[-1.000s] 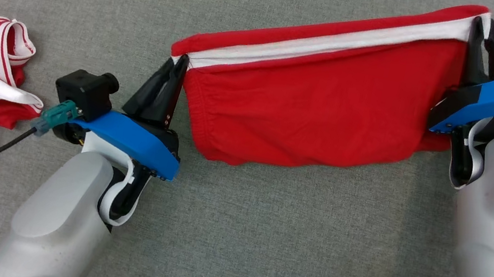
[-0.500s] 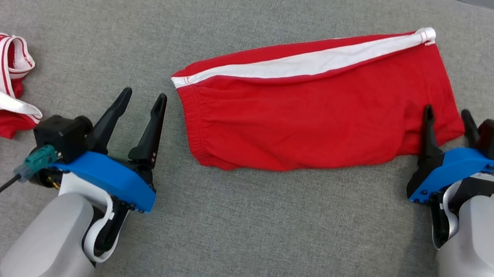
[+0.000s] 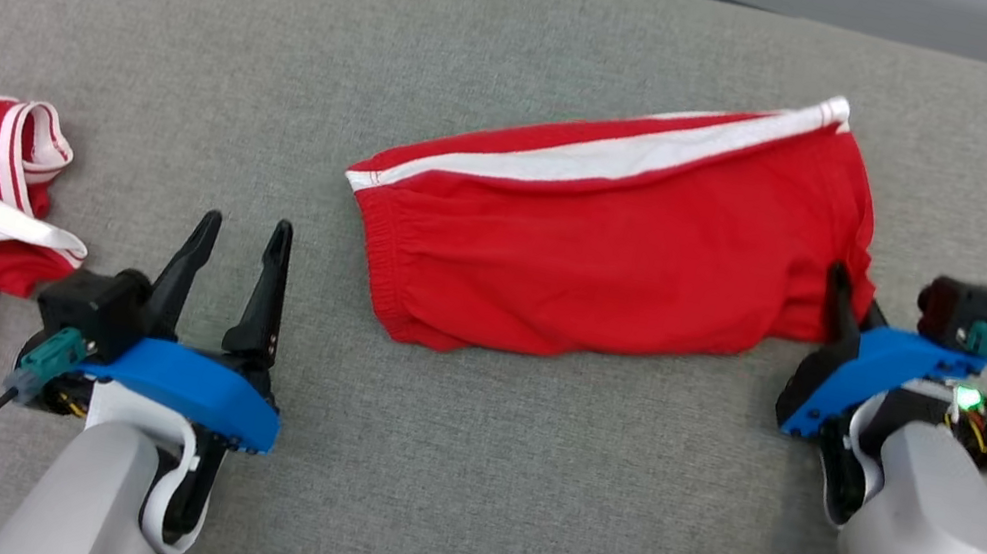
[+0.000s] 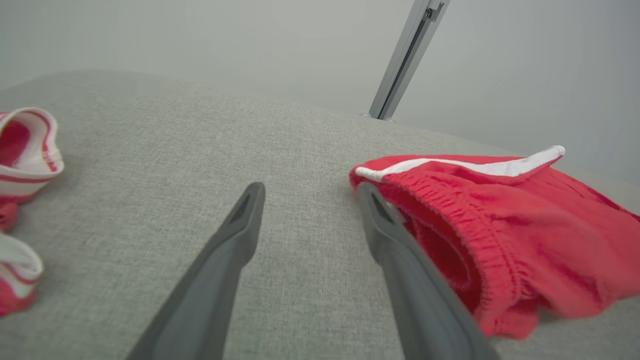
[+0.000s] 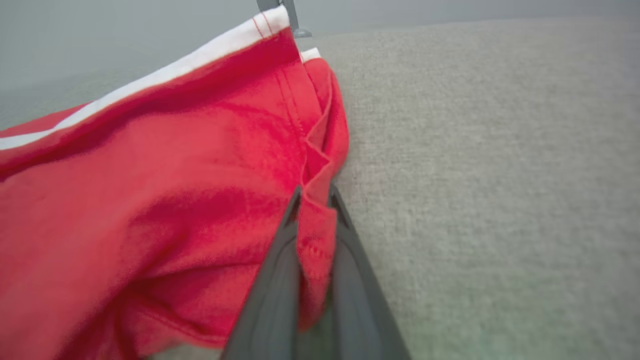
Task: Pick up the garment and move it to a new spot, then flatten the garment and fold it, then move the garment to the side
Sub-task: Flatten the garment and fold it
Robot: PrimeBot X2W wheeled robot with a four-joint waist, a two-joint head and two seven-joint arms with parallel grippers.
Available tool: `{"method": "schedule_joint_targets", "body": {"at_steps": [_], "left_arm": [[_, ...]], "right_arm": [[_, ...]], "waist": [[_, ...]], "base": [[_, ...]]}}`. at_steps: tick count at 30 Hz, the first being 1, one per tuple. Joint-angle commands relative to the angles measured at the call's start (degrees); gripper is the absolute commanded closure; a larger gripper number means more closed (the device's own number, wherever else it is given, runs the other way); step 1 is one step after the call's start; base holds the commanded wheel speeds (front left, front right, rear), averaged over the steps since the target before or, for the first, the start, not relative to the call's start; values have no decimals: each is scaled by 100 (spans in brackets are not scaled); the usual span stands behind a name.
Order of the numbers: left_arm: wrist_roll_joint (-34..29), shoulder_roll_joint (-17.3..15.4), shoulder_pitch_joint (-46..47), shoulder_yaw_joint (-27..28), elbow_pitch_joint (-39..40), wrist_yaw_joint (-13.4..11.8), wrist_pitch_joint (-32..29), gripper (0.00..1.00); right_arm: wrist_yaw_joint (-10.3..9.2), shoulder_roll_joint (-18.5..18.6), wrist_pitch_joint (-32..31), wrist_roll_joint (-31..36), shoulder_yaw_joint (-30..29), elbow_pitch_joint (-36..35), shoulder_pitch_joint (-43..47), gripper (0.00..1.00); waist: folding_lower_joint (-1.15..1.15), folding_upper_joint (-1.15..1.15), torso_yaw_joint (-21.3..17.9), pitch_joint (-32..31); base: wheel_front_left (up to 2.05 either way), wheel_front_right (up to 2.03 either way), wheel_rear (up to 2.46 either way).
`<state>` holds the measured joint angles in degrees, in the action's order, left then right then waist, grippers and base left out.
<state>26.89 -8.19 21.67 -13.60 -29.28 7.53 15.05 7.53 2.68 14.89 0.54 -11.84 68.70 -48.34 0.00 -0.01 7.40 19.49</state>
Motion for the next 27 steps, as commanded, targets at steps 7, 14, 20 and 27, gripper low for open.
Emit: {"method": "schedule_joint_targets", "body": {"at_steps": [7,14,20,27], "left_arm": [[-256,97,-413,327,-36,-9,17,0],[-545,196,-912,545,-30,-9,17,0],[-698,270,-1223,699,28,-9,17,0],[-720,297,-1236,651,4,-9,17,0]], "right_arm": [[-5,32,31,-1003,225,-734,821,100],[-4,33,33,-1820,547,-1777,2066,100],[-4,33,33,-1829,420,-2286,2703,100],[-3,26,34,-1367,896,-3207,2570,100]], "waist": [[0,1,-290,-470],[0,1,-488,-923],[0,1,-528,-1020],[0,1,-358,-1023]], "base": [[0,0,0],[0,0,0],[0,0,0],[0,0,0]]}}
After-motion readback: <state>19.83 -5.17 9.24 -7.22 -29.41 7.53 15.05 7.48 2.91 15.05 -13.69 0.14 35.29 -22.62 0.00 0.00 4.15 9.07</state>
